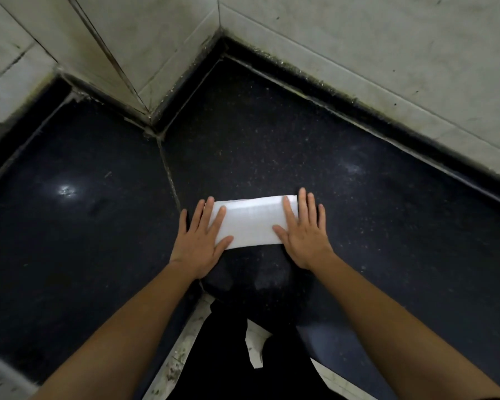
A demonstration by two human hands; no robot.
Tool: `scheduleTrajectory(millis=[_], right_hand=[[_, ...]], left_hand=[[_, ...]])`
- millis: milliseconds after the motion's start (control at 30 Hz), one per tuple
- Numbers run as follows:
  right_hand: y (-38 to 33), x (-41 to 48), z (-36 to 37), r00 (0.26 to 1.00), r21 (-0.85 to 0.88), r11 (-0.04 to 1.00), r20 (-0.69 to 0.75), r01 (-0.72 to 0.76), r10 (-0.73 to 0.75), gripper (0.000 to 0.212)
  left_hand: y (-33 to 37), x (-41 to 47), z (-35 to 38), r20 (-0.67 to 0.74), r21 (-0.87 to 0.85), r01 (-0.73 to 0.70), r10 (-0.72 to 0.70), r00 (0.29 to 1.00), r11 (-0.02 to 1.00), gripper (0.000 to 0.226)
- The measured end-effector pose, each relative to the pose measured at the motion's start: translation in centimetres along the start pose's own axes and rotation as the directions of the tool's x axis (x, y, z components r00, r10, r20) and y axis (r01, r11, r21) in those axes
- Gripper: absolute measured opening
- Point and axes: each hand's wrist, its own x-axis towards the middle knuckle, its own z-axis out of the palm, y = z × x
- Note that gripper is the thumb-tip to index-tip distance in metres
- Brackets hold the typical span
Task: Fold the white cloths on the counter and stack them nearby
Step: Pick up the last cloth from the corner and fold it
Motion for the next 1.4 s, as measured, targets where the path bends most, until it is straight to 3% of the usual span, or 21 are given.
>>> scheduleTrajectory(millis=[167, 300, 333, 433, 500, 667, 733, 867, 1033, 1167, 1300, 1400], right_hand=[[0.9, 0.1, 0.1, 0.998, 0.05, 0.998, 0.038, -0.048, 0.046, 0.082], [0.2, -1.3, -1.7, 0.948, 0.212, 0.961, -0.223, -0.18, 0.227, 0.076], [0.1, -1.3, -2.1, 0.93, 0.286, 0.929, -0.212, -0.236, 0.301, 0.071], [0.1, -0.6, -3.3, 0.885, 0.556, 0.721, 0.061, -0.414, 0.461, 0.058], [0.2, 0.0, -4.1, 0.854, 0.617, 0.614, 0.206, -0.493, 0.478, 0.052], [0.3, 0.6, -4.9, 0.818, 0.65, 0.516, 0.324, -0.558, 0.476, 0.024], [0.5, 0.7, -5.0, 0.796, 0.715, 0.403, 0.362, -0.571, 0.486, 0.009], [0.6, 0.6, -5.3, 0.745, 0.789, 0.095, 0.524, -0.607, 0.413, 0.011], [0.6, 0.5, -6.5, 0.687, 0.748, -0.071, 0.639, -0.66, 0.345, 0.019], [0.8, 0.4, -7.1, 0.671, 0.723, -0.056, 0.664, -0.689, 0.329, 0.015], [0.2, 0.1, -7.5, 0.719, 0.791, 0.008, 0.552, -0.612, 0.422, 0.014], [-1.1, 0.0, -8.0, 0.792, 0.864, 0.126, 0.376, -0.487, 0.482, 0.007]], left_hand=[[-0.1, 0.4, 0.0, 0.023, 0.025, 0.011, -0.012, 1.0, 1.0, 0.075], [1.0, 0.5, -1.2, -0.062, -0.018, 0.0, -0.002, 0.998, 1.0, 0.084], [1.5, 1.0, -1.8, -0.07, -0.026, -0.02, 0.018, 0.997, 0.999, 0.086], [2.8, 2.8, -3.2, -0.004, -0.013, -0.14, 0.14, 0.99, 0.99, 0.092], [3.2, 3.9, -3.7, 0.067, 0.003, -0.181, 0.181, 0.981, 0.983, 0.094], [3.4, 5.0, -4.1, 0.081, 0.015, -0.171, 0.169, 0.982, 0.985, 0.097], [3.3, 5.0, -3.9, 0.071, 0.023, -0.179, 0.177, 0.982, 0.984, 0.098], [2.9, 4.8, -3.4, 0.038, 0.042, -0.2, 0.199, 0.979, 0.979, 0.097], [2.7, 4.8, -3.2, 0.046, 0.1, -0.224, 0.221, 0.974, 0.969, 0.098], [2.6, 4.9, -3.1, 0.043, 0.115, -0.223, 0.22, 0.975, 0.968, 0.099], [2.8, 4.9, -3.8, 0.073, 0.062, -0.219, 0.214, 0.974, 0.974, 0.097], [2.2, 4.1, -4.8, -0.115, -0.157, -0.098, 0.08, 0.99, 0.983, 0.082]])
